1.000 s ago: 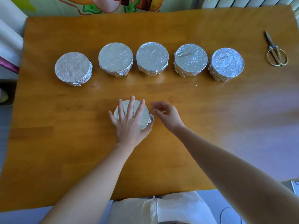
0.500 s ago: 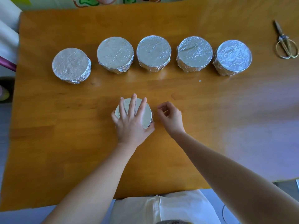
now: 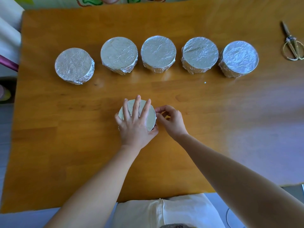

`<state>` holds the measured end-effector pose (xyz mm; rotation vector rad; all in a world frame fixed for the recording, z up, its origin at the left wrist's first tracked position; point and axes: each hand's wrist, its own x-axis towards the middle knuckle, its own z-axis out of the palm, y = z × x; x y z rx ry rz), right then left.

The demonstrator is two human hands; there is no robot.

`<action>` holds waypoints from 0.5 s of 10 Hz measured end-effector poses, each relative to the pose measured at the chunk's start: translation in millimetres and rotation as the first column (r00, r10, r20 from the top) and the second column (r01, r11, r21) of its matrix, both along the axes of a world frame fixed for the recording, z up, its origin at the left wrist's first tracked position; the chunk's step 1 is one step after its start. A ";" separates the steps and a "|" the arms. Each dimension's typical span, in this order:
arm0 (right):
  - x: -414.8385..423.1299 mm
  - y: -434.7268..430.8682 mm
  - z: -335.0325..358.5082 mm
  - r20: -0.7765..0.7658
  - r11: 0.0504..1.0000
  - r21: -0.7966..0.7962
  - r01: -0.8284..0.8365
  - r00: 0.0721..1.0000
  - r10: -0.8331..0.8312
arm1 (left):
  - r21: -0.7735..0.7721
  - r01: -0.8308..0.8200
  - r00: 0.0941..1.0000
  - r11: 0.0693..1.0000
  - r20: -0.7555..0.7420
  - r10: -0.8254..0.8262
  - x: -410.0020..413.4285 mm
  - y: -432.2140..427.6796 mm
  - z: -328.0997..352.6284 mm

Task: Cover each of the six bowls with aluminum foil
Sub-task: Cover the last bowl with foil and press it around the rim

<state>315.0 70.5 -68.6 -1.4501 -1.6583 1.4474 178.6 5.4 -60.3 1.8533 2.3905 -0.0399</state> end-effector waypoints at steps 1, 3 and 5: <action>-1.2 4.0 -1.5 -0.025 0.998 -0.058 0.029 0.999 -0.031 | -0.007 0.002 1.000 1.000 -0.008 -0.002 0.5 -0.1 -0.2; -10.5 -2.7 -12.0 -0.020 0.981 -0.169 0.098 0.994 -0.103 | -0.009 0.002 1.000 1.000 -0.019 -0.002 1.1 0.1 -0.9; -18.3 -1.4 -18.4 0.151 0.991 -0.103 0.086 0.986 -0.069 | -0.011 -0.003 1.000 1.000 -0.013 0.003 1.1 0.4 -0.4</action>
